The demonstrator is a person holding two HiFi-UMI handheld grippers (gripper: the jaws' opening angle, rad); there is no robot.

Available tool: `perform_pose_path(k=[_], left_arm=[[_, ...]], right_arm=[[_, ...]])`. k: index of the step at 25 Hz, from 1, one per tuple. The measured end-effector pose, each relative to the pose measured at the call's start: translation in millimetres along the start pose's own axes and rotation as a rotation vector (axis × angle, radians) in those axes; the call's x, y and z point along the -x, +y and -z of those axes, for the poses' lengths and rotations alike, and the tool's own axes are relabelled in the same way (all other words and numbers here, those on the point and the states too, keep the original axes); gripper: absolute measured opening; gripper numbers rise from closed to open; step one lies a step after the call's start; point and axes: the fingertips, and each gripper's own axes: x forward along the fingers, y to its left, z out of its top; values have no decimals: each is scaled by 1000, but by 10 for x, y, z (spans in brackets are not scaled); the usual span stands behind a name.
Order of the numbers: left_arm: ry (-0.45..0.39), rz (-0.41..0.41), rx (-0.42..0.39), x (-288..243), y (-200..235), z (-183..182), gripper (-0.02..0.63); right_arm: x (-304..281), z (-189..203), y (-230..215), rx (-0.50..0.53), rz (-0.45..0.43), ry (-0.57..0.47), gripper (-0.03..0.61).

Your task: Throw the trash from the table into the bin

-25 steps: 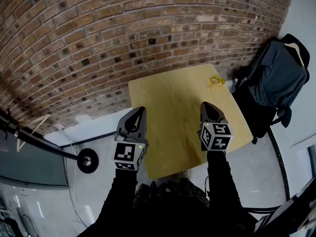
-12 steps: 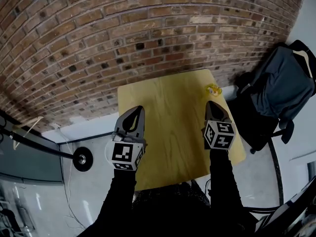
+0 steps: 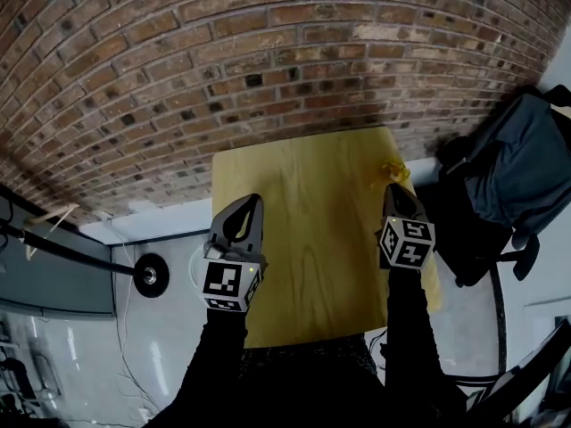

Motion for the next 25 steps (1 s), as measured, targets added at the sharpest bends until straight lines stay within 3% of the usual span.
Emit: perform_pose_path(k=[4, 15, 25], left_arm=[[12, -1, 2, -103, -34, 45, 6], [44, 9, -16, -372, -135, 129, 6], [109, -5, -31, -501, -78, 313, 6]], right_arm=[[-152, 84, -126, 16, 6, 30, 22], [-564, 335, -626, -2, 66, 132, 245], [-1036, 681, -965, 7, 102, 249, 256]])
